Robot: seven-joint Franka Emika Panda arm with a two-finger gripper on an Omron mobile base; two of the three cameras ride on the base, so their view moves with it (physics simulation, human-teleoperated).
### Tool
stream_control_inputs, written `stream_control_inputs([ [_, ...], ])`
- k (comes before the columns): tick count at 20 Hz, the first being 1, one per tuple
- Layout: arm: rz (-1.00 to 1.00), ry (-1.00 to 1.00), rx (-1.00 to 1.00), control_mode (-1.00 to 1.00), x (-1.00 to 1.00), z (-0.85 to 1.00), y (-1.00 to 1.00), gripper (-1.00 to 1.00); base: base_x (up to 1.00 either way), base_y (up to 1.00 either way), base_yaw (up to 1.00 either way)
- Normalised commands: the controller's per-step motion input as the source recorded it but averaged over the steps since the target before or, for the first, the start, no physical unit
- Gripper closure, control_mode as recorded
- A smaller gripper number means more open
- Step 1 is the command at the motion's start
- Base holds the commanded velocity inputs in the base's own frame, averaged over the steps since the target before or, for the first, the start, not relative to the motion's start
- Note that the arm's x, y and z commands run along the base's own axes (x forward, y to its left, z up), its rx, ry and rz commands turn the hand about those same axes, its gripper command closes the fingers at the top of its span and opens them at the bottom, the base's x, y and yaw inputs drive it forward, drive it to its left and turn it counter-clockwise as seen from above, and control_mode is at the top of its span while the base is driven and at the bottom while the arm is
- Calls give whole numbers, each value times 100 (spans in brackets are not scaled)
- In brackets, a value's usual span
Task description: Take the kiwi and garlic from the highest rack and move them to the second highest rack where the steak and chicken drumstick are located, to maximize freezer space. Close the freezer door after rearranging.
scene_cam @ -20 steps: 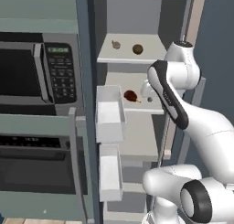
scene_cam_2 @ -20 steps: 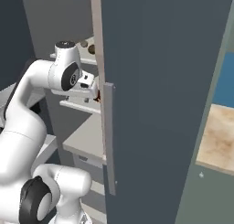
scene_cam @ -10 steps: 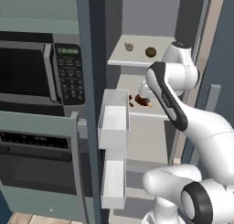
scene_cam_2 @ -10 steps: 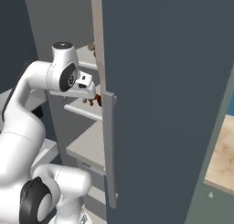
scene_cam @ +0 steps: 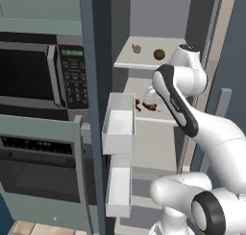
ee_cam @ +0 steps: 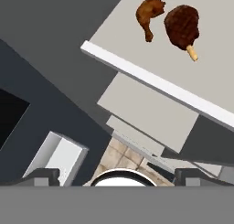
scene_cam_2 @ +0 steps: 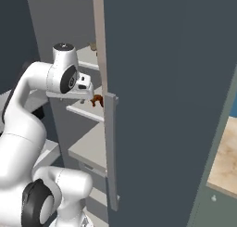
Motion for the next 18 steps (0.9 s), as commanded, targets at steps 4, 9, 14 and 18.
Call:
stream_control_inputs([
  [4,18,0,0,-100,-1,-13,76,-100,0,0,0],
  [9,1,0,0,-100,-4,-5,82,-100,0,0,0],
  [14,-12,0,0,-100,-1,0,65,-100,0,0,0],
  [18,-21,-12,5,-100,-11,23,-16,-100,0,0,0],
])
